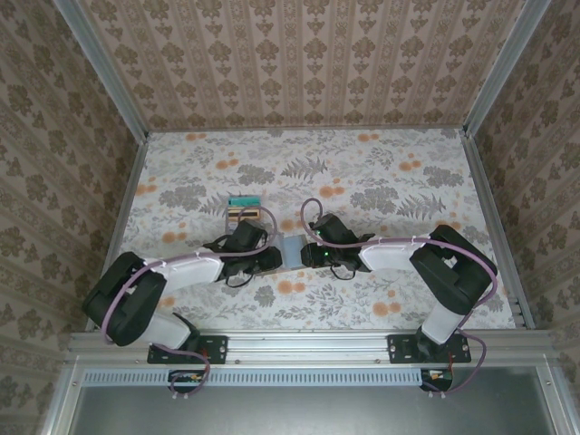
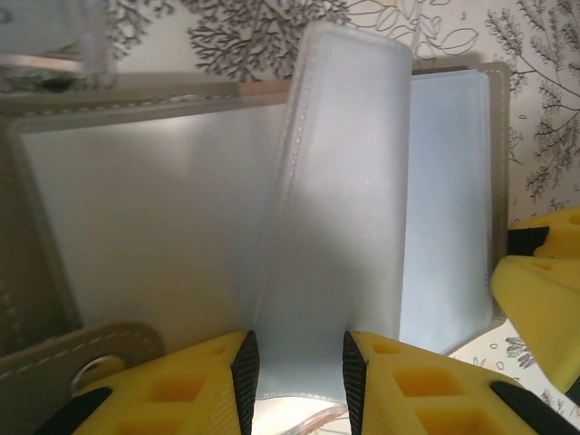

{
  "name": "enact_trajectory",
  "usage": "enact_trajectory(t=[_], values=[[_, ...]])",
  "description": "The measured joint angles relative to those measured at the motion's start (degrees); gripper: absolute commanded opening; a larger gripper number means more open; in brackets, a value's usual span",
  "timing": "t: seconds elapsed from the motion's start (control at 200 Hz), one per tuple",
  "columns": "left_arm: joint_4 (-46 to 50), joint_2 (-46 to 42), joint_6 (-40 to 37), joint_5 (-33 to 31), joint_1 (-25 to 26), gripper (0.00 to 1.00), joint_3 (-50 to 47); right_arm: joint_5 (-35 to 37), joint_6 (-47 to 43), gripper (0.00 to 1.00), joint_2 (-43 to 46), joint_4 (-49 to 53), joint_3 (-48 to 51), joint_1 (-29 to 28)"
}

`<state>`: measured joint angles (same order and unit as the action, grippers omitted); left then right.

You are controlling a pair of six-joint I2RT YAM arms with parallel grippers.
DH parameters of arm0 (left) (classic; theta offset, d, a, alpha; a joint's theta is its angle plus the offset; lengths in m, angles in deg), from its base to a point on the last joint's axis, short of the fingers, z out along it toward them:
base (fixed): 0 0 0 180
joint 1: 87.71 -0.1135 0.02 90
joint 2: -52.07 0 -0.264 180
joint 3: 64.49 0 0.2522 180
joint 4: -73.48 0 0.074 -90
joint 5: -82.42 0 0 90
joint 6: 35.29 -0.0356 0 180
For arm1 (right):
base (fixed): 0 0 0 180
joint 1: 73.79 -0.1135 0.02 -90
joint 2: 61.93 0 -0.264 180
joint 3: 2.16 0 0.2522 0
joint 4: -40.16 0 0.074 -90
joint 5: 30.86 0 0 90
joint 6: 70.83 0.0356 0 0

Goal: Take the credit cards out of the card holder

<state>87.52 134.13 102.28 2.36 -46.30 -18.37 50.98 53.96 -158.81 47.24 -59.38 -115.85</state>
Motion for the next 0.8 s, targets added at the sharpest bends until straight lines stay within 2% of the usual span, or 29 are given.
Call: enact_trajectory(t=[0.3,0.44,0.5,0.61,0.695,0.8], values=[[0.7,1.6,0.0,0.4,0.9,0.34,1.9,0.0,0.0,0.30,0.0,0.0,0.0,0.0],[4.6,-1.5,-0.5,0.1,0.9,0.39,2.5,0.1,0.0,0.31,0.0,0.0,0.1,-0.1],[6.9,-4.3,-1.2,-0.6,0.7,0.48,3.1,0.1,0.0,0.31,0.2,0.0,0.2,-0.2],[11.1,-10.4,-3.1,-2.2,-0.4,0.72,4.5,0.6,0.0,0.36,1.9,0.0,1.4,-0.2],[13.9,-15.2,-3.9,-3.9,-2.3,0.99,4.9,1.9,-0.1,0.39,4.7,0.0,2.6,-0.4],[18.5,-21.3,-4.8,-6.7,-5.6,1.00,4.9,4.3,-0.4,0.45,9.7,0.0,4.6,-0.4]])
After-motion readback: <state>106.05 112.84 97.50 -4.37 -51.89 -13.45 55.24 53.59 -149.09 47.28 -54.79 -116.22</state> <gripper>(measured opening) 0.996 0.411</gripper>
